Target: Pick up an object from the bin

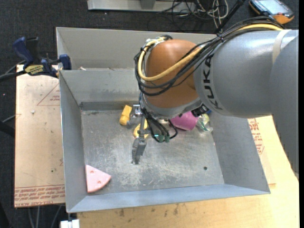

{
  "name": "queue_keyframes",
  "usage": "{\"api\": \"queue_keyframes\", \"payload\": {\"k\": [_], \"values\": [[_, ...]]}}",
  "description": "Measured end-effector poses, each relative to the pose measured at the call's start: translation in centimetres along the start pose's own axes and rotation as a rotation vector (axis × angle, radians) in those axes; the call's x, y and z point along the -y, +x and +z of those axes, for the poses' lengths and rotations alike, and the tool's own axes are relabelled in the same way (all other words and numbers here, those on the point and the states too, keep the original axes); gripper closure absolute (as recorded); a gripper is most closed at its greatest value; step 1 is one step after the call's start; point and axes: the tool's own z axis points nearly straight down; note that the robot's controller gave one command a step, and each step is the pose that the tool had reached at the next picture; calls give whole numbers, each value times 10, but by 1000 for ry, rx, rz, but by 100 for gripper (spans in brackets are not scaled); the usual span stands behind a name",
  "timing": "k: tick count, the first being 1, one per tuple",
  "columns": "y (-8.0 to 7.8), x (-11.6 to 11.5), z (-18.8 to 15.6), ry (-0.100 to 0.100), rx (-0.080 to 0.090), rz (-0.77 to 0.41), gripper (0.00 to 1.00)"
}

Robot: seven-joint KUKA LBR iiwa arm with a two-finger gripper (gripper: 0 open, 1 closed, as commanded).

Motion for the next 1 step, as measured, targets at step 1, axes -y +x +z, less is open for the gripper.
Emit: {"api": "queue_keyframes", "payload": {"k": [1], "values": [[-2,1,-3,-1,7,2,0]]}}
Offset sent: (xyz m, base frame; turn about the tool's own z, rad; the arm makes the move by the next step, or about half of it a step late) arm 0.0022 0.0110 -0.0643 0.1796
